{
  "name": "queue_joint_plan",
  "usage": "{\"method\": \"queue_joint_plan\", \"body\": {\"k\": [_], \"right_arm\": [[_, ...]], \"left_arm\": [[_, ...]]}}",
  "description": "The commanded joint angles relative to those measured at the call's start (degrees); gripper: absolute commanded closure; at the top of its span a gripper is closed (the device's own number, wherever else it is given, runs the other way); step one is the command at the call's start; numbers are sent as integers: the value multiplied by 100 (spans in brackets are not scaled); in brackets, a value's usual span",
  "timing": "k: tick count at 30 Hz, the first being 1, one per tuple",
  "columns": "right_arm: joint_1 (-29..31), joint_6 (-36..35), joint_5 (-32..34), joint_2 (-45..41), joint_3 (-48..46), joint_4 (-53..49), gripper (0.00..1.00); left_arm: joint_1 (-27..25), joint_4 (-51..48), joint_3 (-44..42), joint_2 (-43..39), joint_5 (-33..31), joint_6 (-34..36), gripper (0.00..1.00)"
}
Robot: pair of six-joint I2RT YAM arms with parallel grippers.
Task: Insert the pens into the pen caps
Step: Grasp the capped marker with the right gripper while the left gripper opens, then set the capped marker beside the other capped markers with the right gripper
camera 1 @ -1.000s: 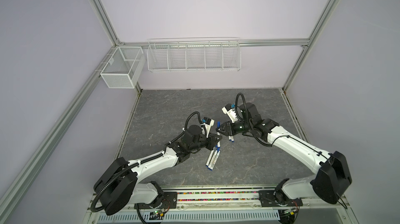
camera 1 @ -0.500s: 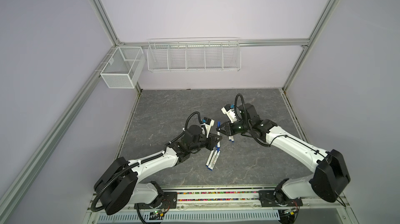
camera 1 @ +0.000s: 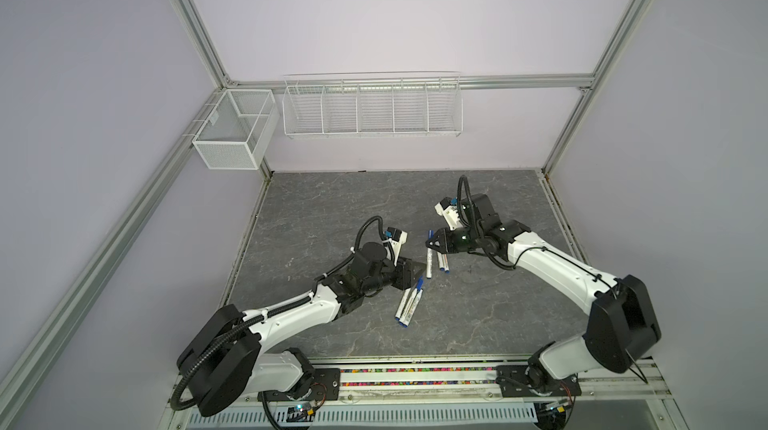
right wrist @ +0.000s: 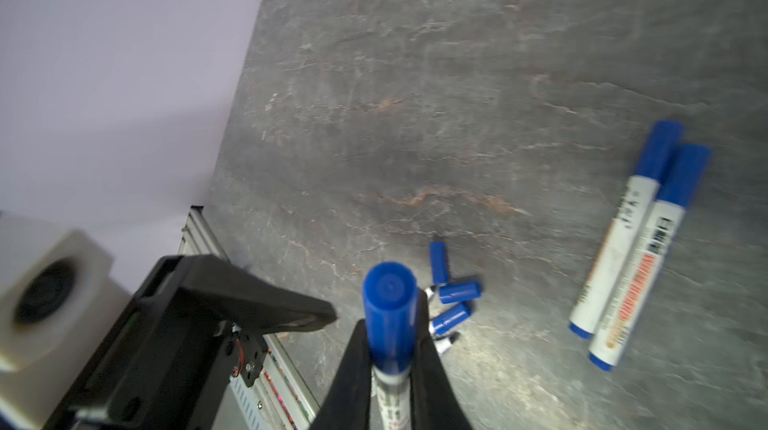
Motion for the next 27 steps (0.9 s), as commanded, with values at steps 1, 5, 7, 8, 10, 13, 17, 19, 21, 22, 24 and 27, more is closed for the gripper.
{"method": "queue_joint_plan", "body": {"k": [1,5,7,8,10,13,17,19,21,22,24,27], "right_arm": [[-287,-195,482,352,268,-910,91],[-448,-586,1190,881,661,-1538,91],[-523,-696,1344,1128,828,-1685,90],[-550,-745,1452,1264,931,-1761,90],[-570,-854,1740,1523,1129,-1905,90],[-581,-1010,2138,1930,1418,-2022,90],[-650,-1011,2184,2465,1723,-1966,90],[-675,-974,2080,2692,1861,-1922,90],[-695,-909,1932,2889,1987,-1884,90],[-717,-877,1839,2985,2039,-1855,90],[-734,-804,1681,3121,2118,-1799,89],[-764,-686,1537,3215,2160,-1712,86]], "left_arm": [[-23,-513,-217,-278,-383,96,43],[-25,-983,-348,-367,-891,55,43],[-22,-1198,-339,-339,-941,102,43],[-32,-1286,-330,-313,-974,87,43],[-30,-1405,-327,-265,-1053,64,44],[-33,-1518,-305,-202,-1093,47,45],[-29,-1528,-275,-102,-1030,75,45],[-31,-1561,-252,-54,-1010,104,45],[-38,-1594,-227,-20,-985,138,45],[-40,-1607,-218,-5,-976,149,45],[-47,-1632,-209,11,-933,178,45],[-47,-1684,-169,62,-865,221,45]]}}
